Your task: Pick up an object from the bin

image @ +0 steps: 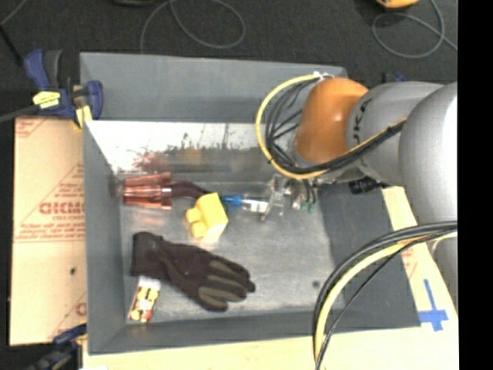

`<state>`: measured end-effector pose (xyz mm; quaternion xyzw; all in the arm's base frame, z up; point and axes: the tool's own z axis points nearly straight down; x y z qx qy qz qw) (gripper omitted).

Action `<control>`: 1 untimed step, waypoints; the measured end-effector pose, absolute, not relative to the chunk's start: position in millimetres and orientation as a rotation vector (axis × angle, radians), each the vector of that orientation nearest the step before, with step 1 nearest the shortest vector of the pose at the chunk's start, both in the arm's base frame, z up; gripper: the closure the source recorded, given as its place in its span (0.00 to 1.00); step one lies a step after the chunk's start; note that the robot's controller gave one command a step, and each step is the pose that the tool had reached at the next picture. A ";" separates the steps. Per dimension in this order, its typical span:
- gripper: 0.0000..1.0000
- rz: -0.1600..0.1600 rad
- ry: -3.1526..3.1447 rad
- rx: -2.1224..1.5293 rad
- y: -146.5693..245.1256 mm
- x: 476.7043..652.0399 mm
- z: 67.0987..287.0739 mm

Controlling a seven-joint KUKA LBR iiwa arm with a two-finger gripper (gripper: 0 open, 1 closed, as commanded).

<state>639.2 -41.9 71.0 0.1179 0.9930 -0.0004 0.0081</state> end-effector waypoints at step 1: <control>1.00 -0.002 3.105 0.369 -42.0 638.5 73.7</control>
Offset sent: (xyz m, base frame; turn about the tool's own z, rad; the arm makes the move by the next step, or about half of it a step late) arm 0.0002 0.0000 0.0303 0.0000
